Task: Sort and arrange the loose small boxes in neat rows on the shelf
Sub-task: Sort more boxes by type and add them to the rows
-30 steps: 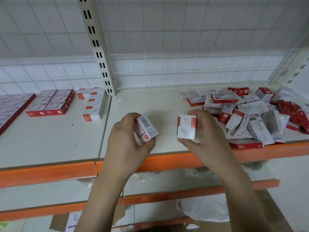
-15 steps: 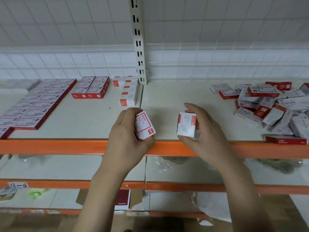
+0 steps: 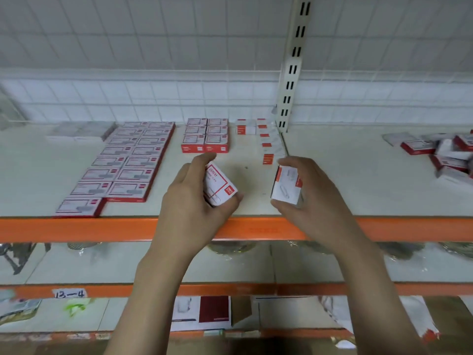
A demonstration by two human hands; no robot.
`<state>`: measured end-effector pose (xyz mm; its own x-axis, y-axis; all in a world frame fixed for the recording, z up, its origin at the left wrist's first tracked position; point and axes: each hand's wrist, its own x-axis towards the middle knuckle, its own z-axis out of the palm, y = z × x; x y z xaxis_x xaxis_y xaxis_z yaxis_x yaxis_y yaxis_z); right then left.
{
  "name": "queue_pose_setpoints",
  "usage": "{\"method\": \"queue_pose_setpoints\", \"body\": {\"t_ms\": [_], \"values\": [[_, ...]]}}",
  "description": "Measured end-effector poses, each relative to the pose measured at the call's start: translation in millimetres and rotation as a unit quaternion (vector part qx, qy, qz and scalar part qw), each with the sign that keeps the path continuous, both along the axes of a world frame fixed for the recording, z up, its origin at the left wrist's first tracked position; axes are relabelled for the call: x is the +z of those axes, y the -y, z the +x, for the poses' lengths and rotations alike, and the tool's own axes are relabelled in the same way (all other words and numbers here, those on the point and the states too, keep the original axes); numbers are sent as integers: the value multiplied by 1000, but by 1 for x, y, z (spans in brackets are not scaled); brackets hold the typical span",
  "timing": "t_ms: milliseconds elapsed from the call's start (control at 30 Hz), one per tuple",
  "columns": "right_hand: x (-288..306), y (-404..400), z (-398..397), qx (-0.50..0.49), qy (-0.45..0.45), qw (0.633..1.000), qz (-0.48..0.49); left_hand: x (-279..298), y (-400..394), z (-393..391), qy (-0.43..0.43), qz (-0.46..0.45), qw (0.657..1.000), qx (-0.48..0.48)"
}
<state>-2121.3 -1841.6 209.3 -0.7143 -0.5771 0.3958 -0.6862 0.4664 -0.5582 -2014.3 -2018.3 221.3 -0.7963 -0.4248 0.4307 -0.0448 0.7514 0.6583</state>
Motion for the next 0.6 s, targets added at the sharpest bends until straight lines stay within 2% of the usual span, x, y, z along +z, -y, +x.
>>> {"method": "queue_pose_setpoints", "body": {"t_ms": [133, 233, 467, 600], "values": [[5, 38, 21, 30, 34, 999, -18, 1, 45, 17, -5, -33, 999, -19], [11, 53, 32, 24, 51, 998, -26, 2, 62, 24, -4, -8, 1000, -14], [17, 61, 37, 22, 4, 1000, -3, 1, 75, 27, -1, 31, 999, -27], [15, 60, 32, -2, 15, 1000, -12, -1, 78, 21, -13, 55, 998, -28]]}}
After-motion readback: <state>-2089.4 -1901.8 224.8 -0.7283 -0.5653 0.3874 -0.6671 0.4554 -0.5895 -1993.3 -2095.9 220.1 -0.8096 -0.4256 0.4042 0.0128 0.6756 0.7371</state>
